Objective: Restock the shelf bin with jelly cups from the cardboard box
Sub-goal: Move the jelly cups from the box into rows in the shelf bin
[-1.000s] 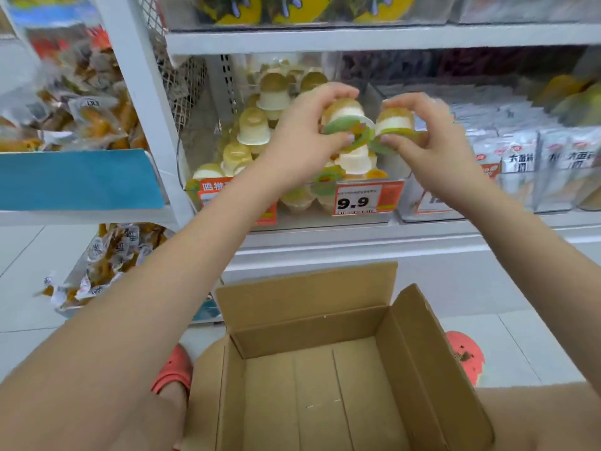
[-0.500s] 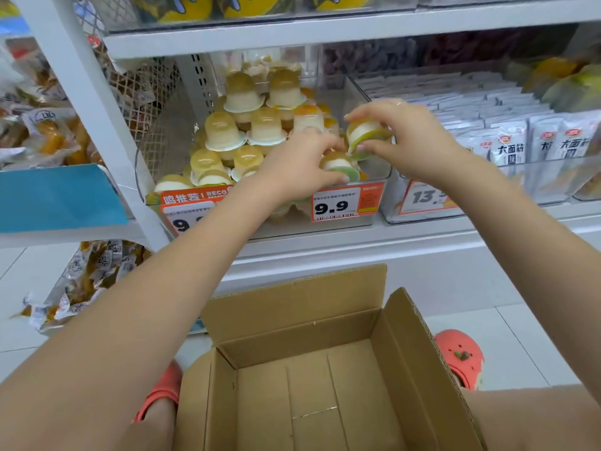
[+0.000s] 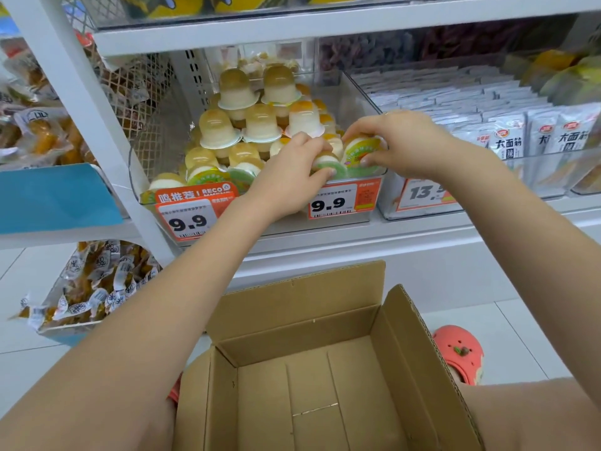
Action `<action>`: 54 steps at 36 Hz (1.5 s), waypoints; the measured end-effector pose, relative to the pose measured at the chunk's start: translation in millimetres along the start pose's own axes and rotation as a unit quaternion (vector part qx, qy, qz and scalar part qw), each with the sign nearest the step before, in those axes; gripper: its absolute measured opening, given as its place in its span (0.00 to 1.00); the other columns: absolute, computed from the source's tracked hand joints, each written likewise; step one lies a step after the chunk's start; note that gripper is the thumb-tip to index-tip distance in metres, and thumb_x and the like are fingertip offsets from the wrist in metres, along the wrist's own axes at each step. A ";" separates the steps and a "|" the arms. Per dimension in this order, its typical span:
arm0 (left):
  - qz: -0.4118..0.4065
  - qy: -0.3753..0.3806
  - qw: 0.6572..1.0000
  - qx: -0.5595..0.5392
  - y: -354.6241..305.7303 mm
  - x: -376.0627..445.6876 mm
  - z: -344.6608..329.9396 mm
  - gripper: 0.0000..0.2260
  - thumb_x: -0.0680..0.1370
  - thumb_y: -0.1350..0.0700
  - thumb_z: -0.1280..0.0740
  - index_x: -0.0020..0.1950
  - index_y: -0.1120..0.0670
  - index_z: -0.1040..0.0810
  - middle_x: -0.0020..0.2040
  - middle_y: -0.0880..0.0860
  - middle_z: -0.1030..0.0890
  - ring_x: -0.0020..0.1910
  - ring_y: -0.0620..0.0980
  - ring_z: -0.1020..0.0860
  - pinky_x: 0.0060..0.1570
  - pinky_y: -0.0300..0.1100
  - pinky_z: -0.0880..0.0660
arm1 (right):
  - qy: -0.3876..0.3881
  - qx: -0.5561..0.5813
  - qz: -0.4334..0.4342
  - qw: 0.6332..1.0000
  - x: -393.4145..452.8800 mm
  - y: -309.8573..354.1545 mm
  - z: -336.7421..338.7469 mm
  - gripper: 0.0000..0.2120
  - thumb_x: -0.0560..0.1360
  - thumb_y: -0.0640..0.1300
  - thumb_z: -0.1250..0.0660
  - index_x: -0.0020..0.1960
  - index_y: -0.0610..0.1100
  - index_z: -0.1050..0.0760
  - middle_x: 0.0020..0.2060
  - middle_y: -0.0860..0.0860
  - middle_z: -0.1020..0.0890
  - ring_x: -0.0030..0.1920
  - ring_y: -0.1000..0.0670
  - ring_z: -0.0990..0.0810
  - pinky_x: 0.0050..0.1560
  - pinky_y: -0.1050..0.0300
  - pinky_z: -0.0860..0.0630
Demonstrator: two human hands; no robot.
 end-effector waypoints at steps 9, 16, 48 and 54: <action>0.002 0.018 1.000 0.004 3.1 -2.4 -2.5 0.21 0.79 0.49 0.38 0.71 0.51 0.32 0.65 0.56 0.30 0.64 0.55 0.30 0.64 0.52 0.33 | 0.047 0.036 -0.012 0.998 -1.7 -1.6 -4.0 0.22 0.73 0.49 0.30 0.66 0.55 0.29 0.56 0.44 0.26 0.63 0.44 0.32 0.60 0.50 0.35; -0.036 -0.041 0.989 0.137 -5.8 -16.0 2.6 0.21 0.81 0.47 0.44 0.73 0.53 0.35 0.68 0.53 0.29 0.66 0.55 0.32 0.64 0.49 0.36 | -0.022 0.044 0.022 0.999 -9.2 8.7 -3.4 0.19 0.75 0.51 0.33 0.65 0.52 0.27 0.59 0.50 0.20 0.63 0.46 0.26 0.73 0.45 0.48; 0.132 -0.065 0.960 0.236 69.9 -85.7 58.8 0.22 0.80 0.43 0.45 0.71 0.53 0.32 0.70 0.57 0.31 0.67 0.61 0.33 0.67 0.56 0.40 | -0.137 0.017 0.044 0.989 -28.4 49.8 -32.2 0.20 0.79 0.49 0.40 0.71 0.51 0.32 0.67 0.47 0.27 0.70 0.42 0.33 0.67 0.44 0.39; 0.136 -0.073 0.967 0.205 71.4 -88.5 57.6 0.20 0.80 0.45 0.42 0.67 0.53 0.27 0.69 0.55 0.30 0.66 0.58 0.30 0.69 0.54 0.44 | -0.170 0.033 0.037 0.984 -30.9 52.7 -36.1 0.17 0.77 0.45 0.40 0.65 0.47 0.25 0.56 0.46 0.19 0.61 0.38 0.27 0.61 0.42 0.33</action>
Point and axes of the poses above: each hand's wrist, its own x-axis towards the middle knuckle, its own z-axis out of the back of the hand, y = z × x, the point moved 6 cm from there along x, towards the middle knuckle
